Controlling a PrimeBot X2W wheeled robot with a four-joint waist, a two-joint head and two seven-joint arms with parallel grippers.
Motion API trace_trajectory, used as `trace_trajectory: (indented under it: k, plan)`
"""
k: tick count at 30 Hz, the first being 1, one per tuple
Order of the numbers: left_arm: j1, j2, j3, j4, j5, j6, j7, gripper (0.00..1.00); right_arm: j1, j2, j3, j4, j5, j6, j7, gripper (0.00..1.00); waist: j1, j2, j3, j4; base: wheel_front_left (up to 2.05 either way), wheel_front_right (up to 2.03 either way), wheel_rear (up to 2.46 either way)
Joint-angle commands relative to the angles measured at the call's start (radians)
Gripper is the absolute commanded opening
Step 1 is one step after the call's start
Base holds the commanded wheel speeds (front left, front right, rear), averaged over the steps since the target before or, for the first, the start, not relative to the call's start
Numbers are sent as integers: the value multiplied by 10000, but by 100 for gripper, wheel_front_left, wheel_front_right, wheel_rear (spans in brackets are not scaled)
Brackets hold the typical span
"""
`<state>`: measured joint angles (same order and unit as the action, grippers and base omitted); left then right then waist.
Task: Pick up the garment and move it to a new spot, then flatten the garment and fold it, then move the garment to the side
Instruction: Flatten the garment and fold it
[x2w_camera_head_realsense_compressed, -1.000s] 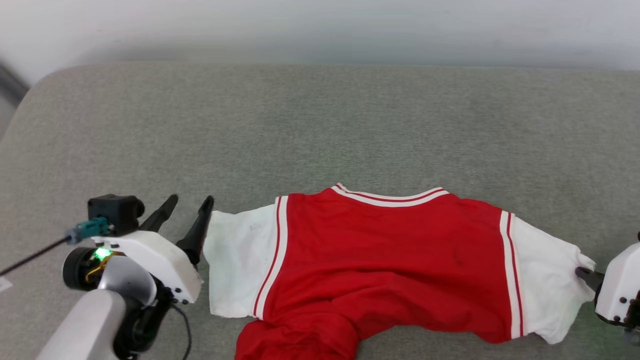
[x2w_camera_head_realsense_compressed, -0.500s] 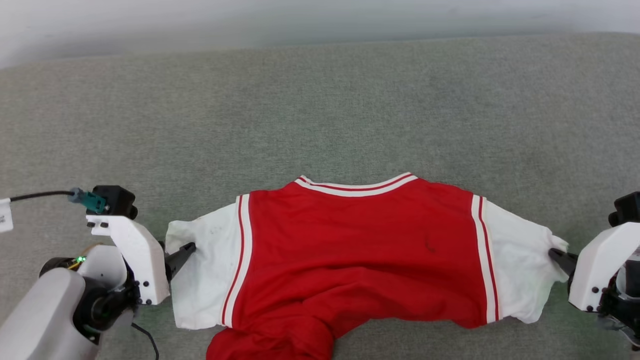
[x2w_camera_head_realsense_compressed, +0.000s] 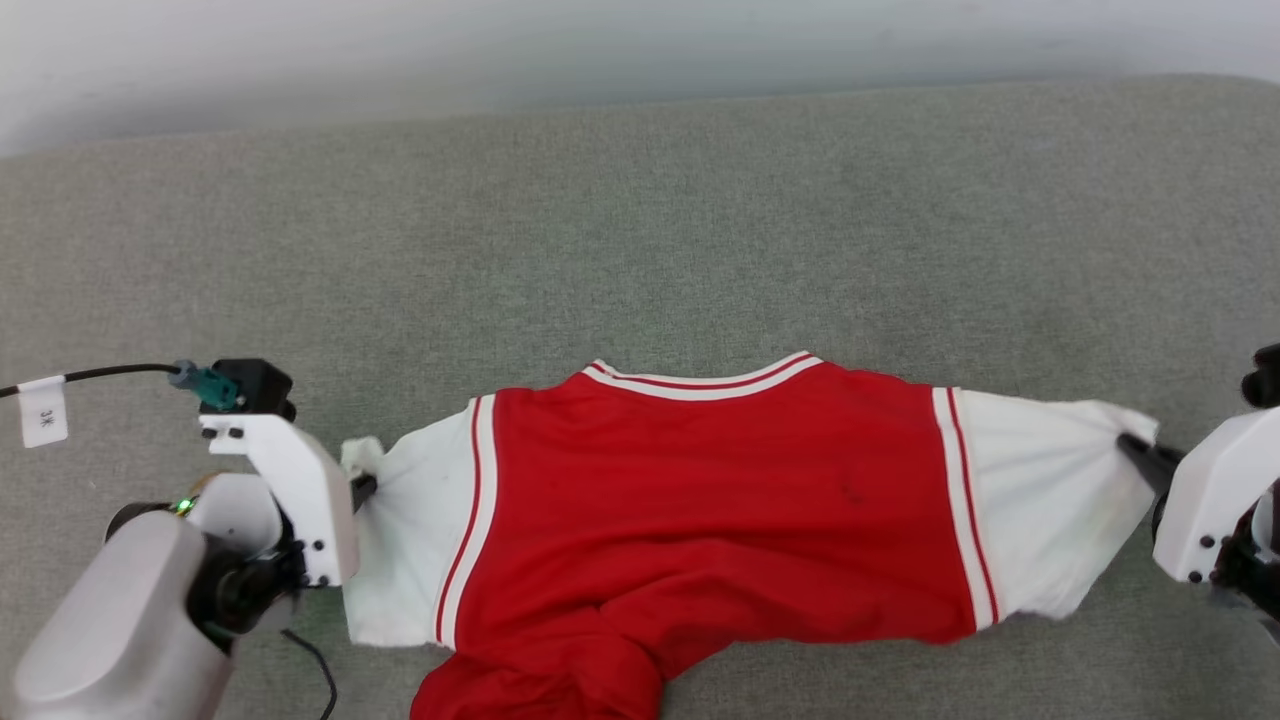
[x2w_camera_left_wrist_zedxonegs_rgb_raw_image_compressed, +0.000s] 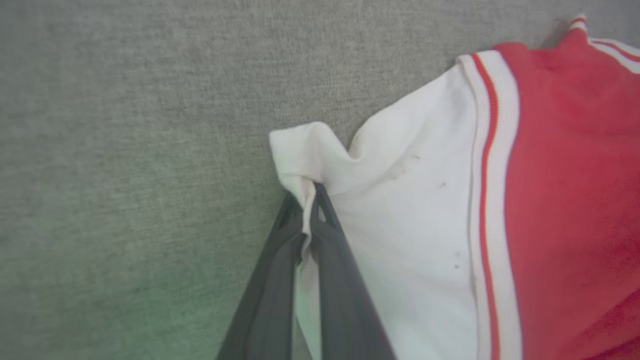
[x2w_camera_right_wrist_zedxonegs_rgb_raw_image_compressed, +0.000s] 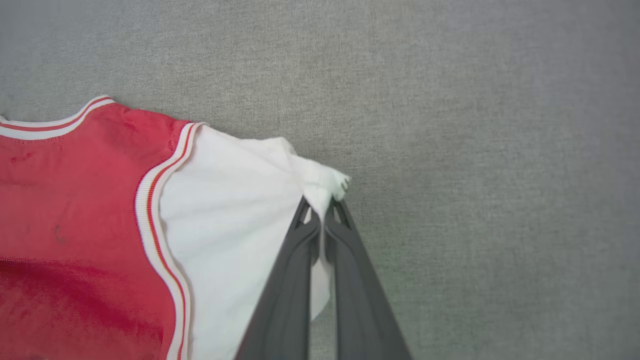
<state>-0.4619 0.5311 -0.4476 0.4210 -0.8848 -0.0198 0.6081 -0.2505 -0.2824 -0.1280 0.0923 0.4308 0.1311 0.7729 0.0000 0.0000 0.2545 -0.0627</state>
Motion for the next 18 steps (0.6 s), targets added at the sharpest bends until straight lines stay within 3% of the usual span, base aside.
trace_trajectory:
  k: [1,9,18]
  plan:
    - [-225,-204,-114,133,315,143,-449,0,-228,-179,59,-56,-163,-7,-265,0,0,0,-219,116,0,0,0]
    - [-1369,-181,257,125,1547,956,-2530,0,-1089,-667,234,282,-671,-8,-1171,0,0,0,-952,319,0,0,0]
    - [-3599,-298,624,497,2305,1168,-4146,0,-3550,-1142,462,1356,-1101,-10,-2305,0,0,0,-1127,344,0,0,0]
